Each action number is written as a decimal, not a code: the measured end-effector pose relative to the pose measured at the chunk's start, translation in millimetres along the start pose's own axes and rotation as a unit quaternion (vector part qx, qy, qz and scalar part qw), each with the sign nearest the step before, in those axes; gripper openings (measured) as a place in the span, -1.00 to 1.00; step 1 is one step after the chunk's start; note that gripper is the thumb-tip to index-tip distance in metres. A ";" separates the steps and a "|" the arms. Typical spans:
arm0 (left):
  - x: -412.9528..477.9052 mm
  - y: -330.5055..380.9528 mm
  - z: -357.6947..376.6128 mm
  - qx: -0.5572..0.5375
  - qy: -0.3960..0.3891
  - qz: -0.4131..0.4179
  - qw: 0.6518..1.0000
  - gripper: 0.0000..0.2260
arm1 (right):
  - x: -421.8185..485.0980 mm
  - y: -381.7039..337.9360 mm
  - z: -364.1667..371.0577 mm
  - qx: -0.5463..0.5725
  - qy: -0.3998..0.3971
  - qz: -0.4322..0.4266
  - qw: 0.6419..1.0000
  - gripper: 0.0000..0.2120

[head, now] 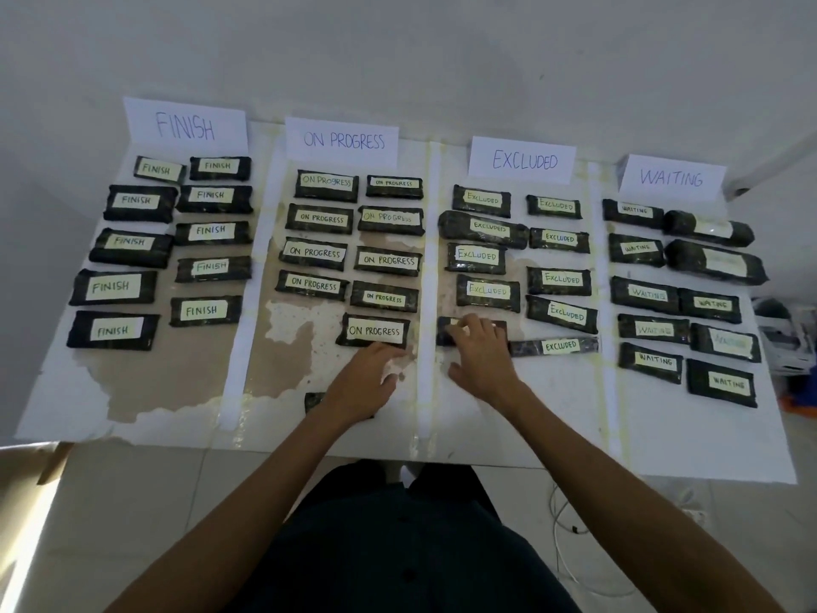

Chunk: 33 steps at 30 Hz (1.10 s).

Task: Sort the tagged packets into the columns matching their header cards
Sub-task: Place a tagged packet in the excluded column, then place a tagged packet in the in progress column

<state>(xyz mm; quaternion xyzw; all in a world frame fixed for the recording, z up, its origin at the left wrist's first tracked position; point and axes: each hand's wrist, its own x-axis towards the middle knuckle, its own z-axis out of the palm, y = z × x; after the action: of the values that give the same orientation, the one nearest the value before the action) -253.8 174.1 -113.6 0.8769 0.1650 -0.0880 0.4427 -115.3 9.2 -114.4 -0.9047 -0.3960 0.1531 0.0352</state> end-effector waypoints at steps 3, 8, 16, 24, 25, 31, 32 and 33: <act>-26.6 -23.4 -7.4 0.075 0.063 -0.012 0.995 -0.62 | -10.6 -35.9 5.7 0.047 -0.010 -0.070 0.996 -0.48; -65.5 -66.4 -16.1 0.173 0.023 -0.106 0.979 -0.41 | -10.7 -95.5 28.3 0.087 -0.086 -0.167 0.978 -0.46; -76.2 -90.6 -21.0 0.094 0.046 -0.047 0.993 -0.61 | -2.2 -134.0 46.8 0.125 -0.126 -0.161 0.971 -0.63; -77.5 -67.5 -49.9 -0.165 0.106 -0.127 0.972 -0.66 | 6.3 -127.5 3.6 0.433 -0.159 0.052 0.885 -0.69; -76.2 -68.0 -50.8 -0.176 0.107 -0.133 0.969 -0.67 | 6.7 -129.0 2.0 0.450 -0.159 0.063 0.877 -0.68; -72.0 -71.3 -56.5 -0.240 0.150 -0.173 0.944 -0.68 | 11.6 -142.1 -5.5 0.488 -0.137 0.093 0.857 -0.69; -71.8 -72.2 -58.2 -0.244 0.169 -0.178 0.938 -0.67 | 12.8 -145.0 -5.7 0.491 -0.133 0.097 0.856 -0.69; -70.8 -73.5 -60.6 -0.250 0.189 -0.182 0.932 -0.66 | 14.4 -147.7 -5.0 0.488 -0.128 0.097 0.858 -0.67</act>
<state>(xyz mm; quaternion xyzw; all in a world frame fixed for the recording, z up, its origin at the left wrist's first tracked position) -346.2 248.6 -111.3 0.6935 0.4188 0.0440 0.5845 -208.8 121.0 -86.0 -0.7780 -0.1819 0.4438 0.4057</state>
